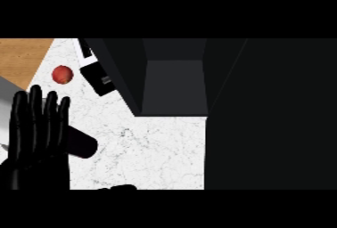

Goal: Pick up the wine, place it into the cabinet and close the cabinet

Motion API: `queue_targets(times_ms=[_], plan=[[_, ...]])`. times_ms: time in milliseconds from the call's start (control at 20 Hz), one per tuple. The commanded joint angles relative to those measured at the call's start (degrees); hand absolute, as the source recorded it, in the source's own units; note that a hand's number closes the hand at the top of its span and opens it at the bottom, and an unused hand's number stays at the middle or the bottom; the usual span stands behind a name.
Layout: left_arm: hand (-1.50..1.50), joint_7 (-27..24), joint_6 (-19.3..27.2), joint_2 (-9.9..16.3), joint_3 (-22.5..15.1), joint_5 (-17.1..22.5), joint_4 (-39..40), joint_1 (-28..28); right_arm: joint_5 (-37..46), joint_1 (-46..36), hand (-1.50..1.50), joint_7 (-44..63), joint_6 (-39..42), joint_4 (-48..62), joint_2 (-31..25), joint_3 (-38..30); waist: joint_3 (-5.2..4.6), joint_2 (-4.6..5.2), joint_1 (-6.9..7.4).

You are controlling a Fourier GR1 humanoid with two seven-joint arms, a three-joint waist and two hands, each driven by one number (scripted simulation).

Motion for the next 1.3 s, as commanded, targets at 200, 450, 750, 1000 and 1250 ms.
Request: queue_targets(times_ms=[200,450,750,1000,1250], plan=[[-1.5,9.33,5.98,-0.15,-4.57,-8.5,-5.26,-3.19,0.86,-3.1,-1.5,9.68,-4.07,-7.83,1.1,2.32,0.01,-0.06,0.09],[-1.5,15.73,5.54,0.81,-0.37,-10.78,-7.49,-5.34,-1.33,-4.94,-1.5,11.54,-4.16,-8.0,-0.11,-0.57,0.02,-0.02,-0.02],[-1.5,14.57,4.96,2.32,1.39,-9.63,-11.56,0.66,0.66,-5.67,-1.5,10.75,-4.39,-6.7,1.22,0.47,0.0,-0.03,0.1],[-1.5,16.84,4.3,3.26,5.99,-8.91,-12.59,0.54,1.01,-4.76,-1.5,9.21,-3.98,-6.31,1.56,0.37,0.01,-0.02,0.08],[-1.5,10.57,0.22,6.43,12.72,1.49,-14.64,7.91,-0.12,-7.13,-1.5,14.46,-6.4,-10.13,0.3,-1.05,-0.11,-0.12,0.36]])
